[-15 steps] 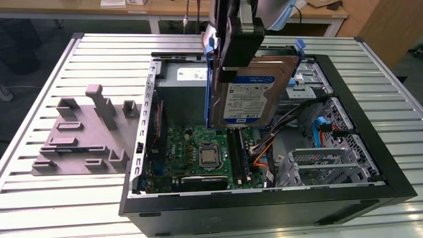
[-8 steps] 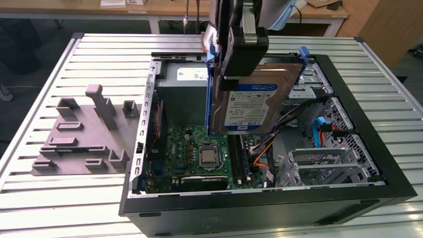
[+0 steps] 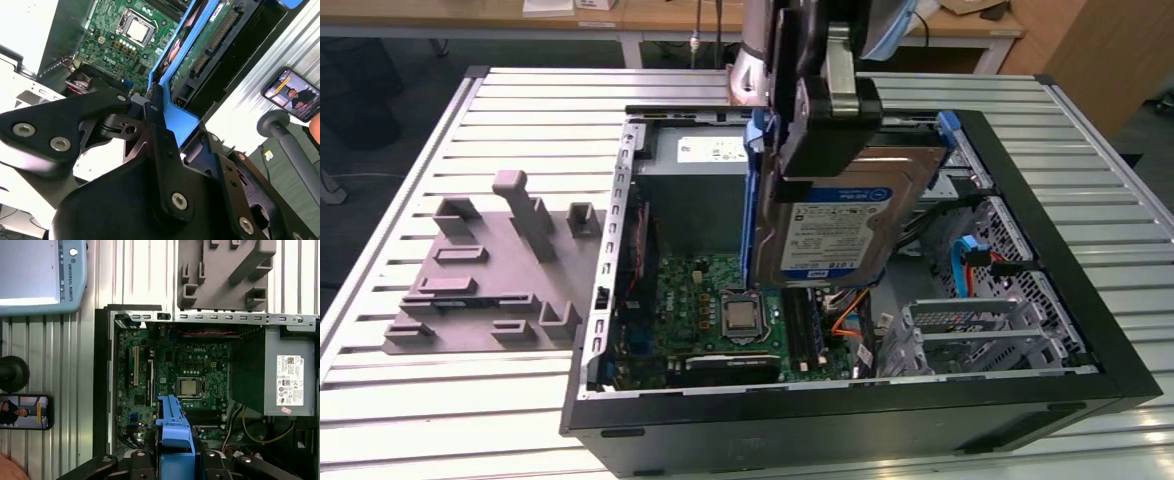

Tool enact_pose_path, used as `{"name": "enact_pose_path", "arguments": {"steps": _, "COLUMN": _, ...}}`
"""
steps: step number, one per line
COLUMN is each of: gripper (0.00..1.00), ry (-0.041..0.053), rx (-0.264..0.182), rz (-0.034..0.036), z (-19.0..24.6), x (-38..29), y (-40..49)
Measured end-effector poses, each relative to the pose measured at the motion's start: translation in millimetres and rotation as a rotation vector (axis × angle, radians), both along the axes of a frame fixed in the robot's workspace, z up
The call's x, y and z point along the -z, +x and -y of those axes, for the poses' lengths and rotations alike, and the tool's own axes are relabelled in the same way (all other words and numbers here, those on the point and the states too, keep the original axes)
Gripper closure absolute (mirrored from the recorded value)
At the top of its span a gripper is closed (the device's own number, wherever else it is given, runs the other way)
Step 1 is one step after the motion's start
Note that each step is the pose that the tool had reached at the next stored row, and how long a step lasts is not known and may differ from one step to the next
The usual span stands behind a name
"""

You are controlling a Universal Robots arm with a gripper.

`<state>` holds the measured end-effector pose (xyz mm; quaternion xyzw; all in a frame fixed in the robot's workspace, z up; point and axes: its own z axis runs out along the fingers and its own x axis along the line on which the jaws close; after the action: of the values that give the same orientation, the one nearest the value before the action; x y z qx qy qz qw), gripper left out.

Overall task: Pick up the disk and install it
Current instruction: 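Insert the disk into the insertion slot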

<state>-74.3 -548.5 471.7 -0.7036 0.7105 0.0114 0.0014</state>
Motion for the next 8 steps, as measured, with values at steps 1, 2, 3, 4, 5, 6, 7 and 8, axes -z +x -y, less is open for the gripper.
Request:
{"name": "enact_pose_path", "arguments": {"steps": 1, "gripper": 0.64, "ry": 0.0, "rx": 0.0, "rz": 0.0, "z": 0.8, "x": 0.2, "y": 2.1}}
{"name": "enact_pose_path", "arguments": {"steps": 2, "gripper": 0.64, "ry": 0.0001, "rx": 0.0, "rz": 0.0, "z": 1.3, "x": 0.4, "y": 4.3}}
{"name": "enact_pose_path", "arguments": {"steps": 3, "gripper": 0.64, "ry": 0.0001, "rx": 0.0, "rz": 0.0, "z": 1.7, "x": 0.5, "y": 6.8}}
{"name": "enact_pose_path", "arguments": {"steps": 4, "gripper": 0.64, "ry": -0.0001, "rx": 0.0, "rz": -0.0001, "z": 2.0, "x": 0.6, "y": 9.6}}
{"name": "enact_pose_path", "arguments": {"steps": 5, "gripper": 0.64, "ry": 0.0001, "rx": 0.0, "rz": 0.0, "z": 2.3, "x": 0.8, "y": 12.8}}
{"name": "enact_pose_path", "arguments": {"steps": 6, "gripper": 0.64, "ry": 0.0002, "rx": 0.0, "rz": 0.0, "z": 2.5, "x": 1.0, "y": 15.6}}
{"name": "enact_pose_path", "arguments": {"steps": 7, "gripper": 0.64, "ry": 0.0002, "rx": 0.0, "rz": 0.0, "z": 2.7, "x": 1.2, "y": 18.2}}
{"name": "enact_pose_path", "arguments": {"steps": 8, "gripper": 0.64, "ry": -0.0001, "rx": 0.0, "rz": -0.0001, "z": 2.9, "x": 1.2, "y": 20.3}}
